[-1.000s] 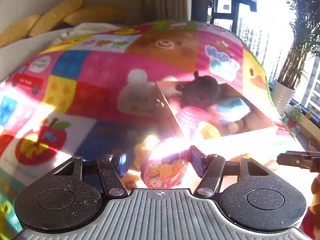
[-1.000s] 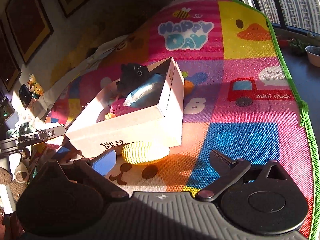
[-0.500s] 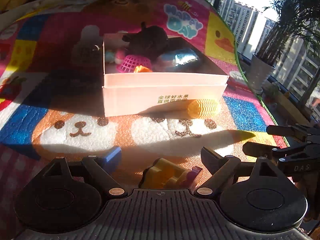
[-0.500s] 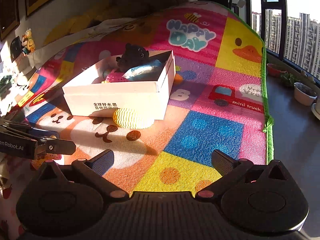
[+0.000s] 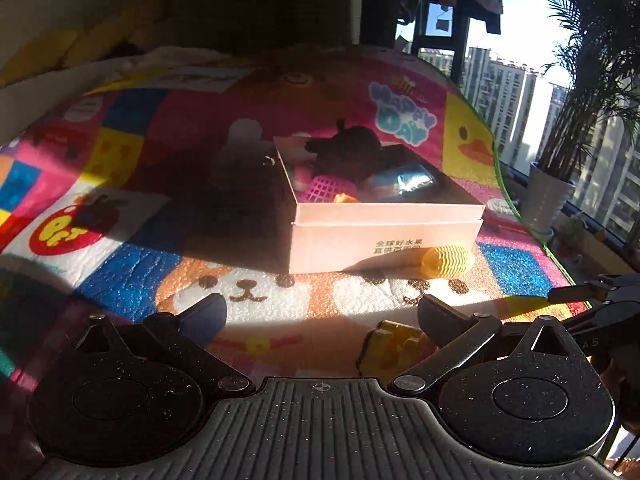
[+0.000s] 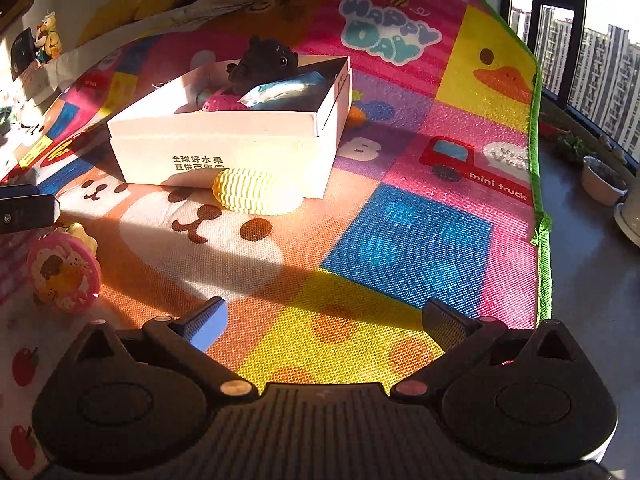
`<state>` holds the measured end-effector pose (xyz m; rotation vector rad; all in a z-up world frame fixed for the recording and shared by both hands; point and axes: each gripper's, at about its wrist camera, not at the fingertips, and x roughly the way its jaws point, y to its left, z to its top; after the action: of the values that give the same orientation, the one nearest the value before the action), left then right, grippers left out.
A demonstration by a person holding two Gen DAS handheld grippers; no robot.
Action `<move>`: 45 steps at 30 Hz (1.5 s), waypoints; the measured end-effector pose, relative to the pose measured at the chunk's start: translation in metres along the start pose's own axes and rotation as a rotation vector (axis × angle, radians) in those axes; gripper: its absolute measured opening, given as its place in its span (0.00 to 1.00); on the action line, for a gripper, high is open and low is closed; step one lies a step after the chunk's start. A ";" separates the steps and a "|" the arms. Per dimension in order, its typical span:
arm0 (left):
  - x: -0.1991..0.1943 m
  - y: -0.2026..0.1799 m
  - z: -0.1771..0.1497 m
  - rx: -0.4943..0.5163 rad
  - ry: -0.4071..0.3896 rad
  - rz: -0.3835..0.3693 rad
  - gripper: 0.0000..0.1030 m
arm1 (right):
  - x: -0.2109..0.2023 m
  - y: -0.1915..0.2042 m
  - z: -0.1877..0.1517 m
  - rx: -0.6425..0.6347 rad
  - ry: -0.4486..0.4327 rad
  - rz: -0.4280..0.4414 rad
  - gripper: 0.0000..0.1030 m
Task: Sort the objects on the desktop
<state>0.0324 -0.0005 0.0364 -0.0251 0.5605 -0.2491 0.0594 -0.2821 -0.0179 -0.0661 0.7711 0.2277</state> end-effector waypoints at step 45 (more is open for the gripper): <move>0.014 0.008 -0.026 0.082 0.139 0.030 1.00 | -0.008 0.100 0.059 -0.137 -0.090 0.327 0.63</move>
<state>0.0318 0.0052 0.0069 0.0804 0.6880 -0.2455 0.0718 -0.1772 0.0323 -0.0585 0.6730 0.5901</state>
